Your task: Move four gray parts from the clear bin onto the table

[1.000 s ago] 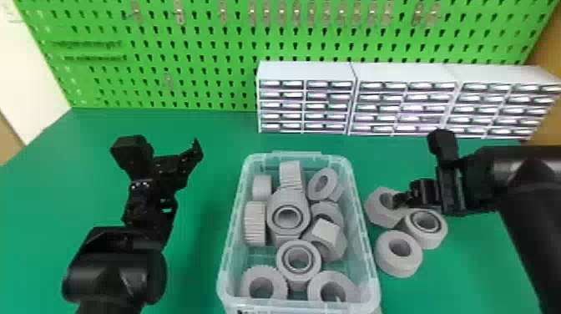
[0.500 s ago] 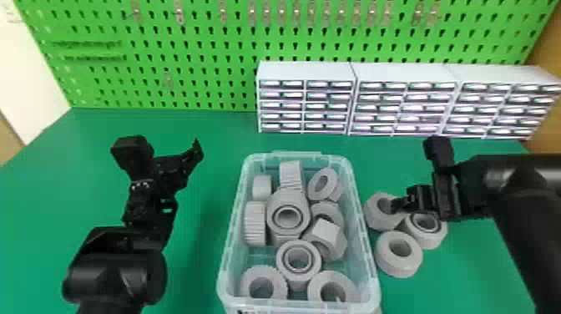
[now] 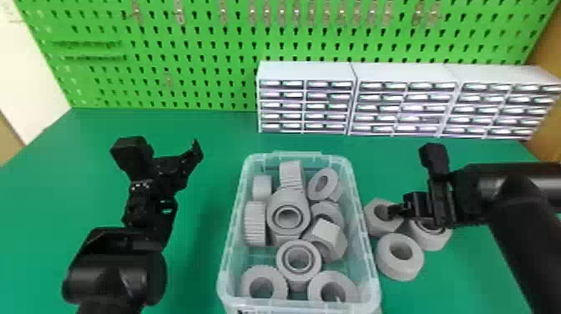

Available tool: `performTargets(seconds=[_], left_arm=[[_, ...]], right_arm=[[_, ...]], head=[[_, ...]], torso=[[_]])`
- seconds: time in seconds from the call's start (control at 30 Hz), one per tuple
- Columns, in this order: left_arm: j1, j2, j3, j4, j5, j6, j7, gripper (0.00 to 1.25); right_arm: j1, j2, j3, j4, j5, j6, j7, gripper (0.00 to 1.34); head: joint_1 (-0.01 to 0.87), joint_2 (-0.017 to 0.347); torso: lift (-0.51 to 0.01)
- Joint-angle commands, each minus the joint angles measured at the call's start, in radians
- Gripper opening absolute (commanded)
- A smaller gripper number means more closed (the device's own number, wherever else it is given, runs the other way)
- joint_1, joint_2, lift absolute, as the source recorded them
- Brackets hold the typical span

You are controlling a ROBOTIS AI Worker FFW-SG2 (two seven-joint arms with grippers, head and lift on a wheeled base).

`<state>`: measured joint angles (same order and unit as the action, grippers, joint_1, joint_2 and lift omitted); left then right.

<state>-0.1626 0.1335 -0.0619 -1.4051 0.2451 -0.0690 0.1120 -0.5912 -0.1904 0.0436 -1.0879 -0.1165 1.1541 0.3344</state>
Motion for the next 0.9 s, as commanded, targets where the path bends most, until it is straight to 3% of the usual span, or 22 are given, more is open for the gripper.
performTargets(seconds=[0.0,0.17,0.5,0.87], left_arm=[[0.002,0.0,-0.001,0.0,0.0,0.0,0.0,1.09],[0.005,0.0,0.004,0.0,0.003,0.0,0.0,1.09],[0.006,0.0,0.004,0.0,0.005,0.0,0.0,1.09],[0.011,0.0,0.004,-0.002,0.006,-0.002,0.0,1.09]], right_arm=[[-0.001,0.0,-0.001,0.0,0.0,0.001,0.0,0.55],[-0.001,0.0,0.001,-0.001,-0.009,0.001,0.002,0.68],[-0.002,0.0,0.005,-0.024,-0.012,0.006,0.014,0.75],[0.004,0.0,-0.005,-0.175,0.005,0.036,0.017,0.78]], head=[[0.693,0.072],[0.693,0.072],[0.693,0.072],[0.693,0.072]], torso=[[-0.052],[-0.052],[-0.052],[-0.052]])
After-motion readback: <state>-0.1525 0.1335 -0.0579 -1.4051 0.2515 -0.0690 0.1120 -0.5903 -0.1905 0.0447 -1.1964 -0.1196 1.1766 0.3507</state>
